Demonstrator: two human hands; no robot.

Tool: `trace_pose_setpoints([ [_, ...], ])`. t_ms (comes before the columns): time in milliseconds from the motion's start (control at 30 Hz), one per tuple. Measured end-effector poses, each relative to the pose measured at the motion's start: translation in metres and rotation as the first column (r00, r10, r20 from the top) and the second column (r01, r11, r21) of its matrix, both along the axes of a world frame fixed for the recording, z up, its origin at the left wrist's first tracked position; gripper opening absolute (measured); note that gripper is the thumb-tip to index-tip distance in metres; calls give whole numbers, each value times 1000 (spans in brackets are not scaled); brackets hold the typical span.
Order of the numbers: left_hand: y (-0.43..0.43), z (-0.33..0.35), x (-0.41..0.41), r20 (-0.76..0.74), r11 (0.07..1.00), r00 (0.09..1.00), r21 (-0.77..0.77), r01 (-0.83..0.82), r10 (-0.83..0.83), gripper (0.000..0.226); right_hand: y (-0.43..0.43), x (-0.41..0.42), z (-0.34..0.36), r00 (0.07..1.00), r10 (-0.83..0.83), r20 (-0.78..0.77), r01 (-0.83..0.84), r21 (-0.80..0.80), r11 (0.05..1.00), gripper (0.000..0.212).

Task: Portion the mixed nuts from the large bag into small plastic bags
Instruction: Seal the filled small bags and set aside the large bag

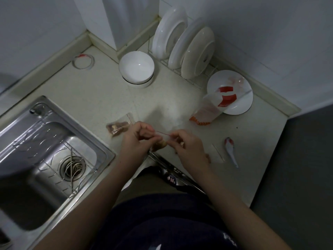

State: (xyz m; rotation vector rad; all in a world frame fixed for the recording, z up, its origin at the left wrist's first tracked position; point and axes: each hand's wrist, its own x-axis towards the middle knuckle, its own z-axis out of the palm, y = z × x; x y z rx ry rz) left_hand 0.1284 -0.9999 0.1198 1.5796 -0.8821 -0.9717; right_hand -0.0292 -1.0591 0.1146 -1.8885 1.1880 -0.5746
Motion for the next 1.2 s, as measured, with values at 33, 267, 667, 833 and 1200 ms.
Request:
trace_pose_setpoints([
  [33,3,0,0,14,1000,1000,1,3,-3,24,1,0,1,1000,-7,6,7,-16,1000,9],
  [267,15,-6,11,333,995,939,-31,97,-81,31,9,-1,12,995,-20,95,11,95,995,12],
  [667,24,-9,1,-115,947,965,192,256,-238,43,8,-1,37,946,-76,316,-41,348,937,2],
  [833,21,-8,-6,-183,936,950,202,288,-253,30,0,-7,38,977,-134,166,115,118,986,19],
  [1200,12,5,-7,131,976,969,100,195,-207,11,3,-10,37,996,74,-49,-81,-155,985,8],
])
